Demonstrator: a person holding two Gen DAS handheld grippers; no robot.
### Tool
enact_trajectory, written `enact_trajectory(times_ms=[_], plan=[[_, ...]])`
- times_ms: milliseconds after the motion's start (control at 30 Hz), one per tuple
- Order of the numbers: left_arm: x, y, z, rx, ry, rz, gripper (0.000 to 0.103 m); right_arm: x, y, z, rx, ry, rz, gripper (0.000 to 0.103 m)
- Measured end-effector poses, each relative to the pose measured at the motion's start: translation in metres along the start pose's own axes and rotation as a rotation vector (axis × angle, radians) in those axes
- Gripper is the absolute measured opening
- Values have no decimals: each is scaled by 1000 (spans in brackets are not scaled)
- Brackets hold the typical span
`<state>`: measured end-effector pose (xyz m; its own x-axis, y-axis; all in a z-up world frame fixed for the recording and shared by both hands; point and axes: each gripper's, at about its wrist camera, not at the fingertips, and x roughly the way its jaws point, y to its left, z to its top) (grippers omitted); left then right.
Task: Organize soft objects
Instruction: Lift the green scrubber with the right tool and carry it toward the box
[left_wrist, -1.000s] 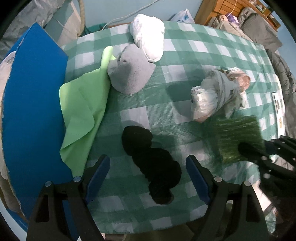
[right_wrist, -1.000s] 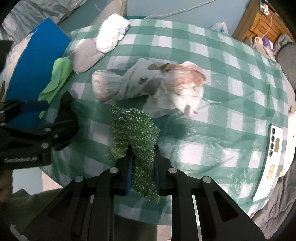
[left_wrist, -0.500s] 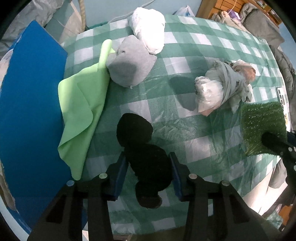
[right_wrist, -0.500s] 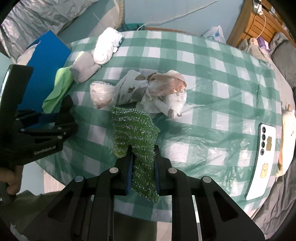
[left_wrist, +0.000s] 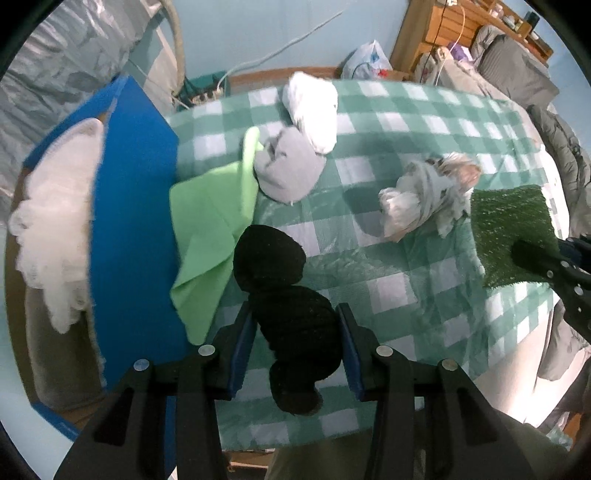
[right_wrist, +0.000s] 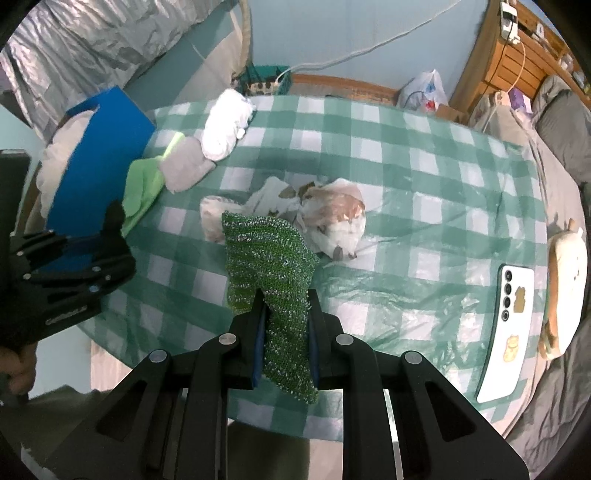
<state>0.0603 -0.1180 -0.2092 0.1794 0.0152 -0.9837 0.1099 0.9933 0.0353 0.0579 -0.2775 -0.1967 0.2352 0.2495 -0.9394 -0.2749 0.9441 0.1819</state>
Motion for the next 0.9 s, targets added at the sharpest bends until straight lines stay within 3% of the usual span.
enact_trajectory(times_ms=[900], plan=[[-85,32,0,-43,-159,43,44,-57,35,30,-32,-113,10,17]])
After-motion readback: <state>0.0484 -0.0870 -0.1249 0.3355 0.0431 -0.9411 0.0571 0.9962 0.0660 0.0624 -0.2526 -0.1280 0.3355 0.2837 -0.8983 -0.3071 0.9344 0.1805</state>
